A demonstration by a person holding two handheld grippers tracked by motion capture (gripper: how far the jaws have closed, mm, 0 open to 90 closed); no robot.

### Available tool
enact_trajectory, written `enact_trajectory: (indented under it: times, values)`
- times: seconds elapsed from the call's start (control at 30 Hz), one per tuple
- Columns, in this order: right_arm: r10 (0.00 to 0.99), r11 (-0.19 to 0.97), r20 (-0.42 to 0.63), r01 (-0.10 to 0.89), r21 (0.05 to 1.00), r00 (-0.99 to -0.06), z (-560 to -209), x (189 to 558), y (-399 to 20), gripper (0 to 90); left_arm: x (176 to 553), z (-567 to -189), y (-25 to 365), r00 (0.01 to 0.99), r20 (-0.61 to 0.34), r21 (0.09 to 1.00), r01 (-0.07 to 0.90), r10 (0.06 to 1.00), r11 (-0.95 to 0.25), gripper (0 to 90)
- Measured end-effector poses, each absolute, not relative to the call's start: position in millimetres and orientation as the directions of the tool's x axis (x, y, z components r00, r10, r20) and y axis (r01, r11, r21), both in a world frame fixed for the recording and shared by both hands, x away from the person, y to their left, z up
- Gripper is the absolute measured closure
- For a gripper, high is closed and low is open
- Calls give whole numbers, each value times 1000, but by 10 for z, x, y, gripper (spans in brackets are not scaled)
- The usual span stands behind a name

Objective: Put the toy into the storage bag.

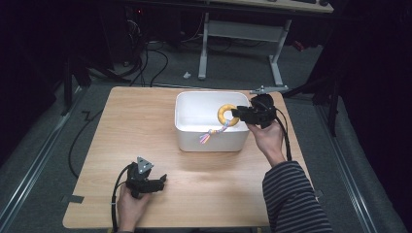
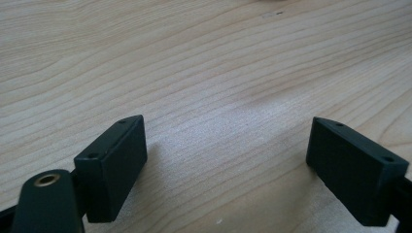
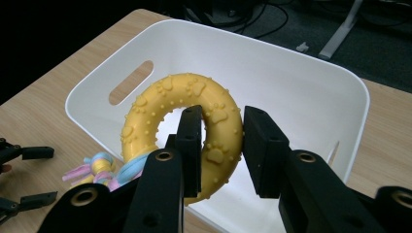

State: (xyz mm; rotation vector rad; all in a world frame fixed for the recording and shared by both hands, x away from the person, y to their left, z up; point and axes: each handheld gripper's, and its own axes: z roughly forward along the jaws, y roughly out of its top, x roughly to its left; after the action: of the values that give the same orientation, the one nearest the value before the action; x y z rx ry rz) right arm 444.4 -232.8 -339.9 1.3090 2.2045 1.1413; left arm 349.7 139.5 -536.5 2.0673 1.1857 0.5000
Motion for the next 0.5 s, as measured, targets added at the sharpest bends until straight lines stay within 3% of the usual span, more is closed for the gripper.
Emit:
enact_trajectory:
  times: [0.5]
  values:
    - [885,215,106,600,770,-453,-3386,4705,-2284,703,3496,-5365,1395,507,-10,727,595,862,-341,151]
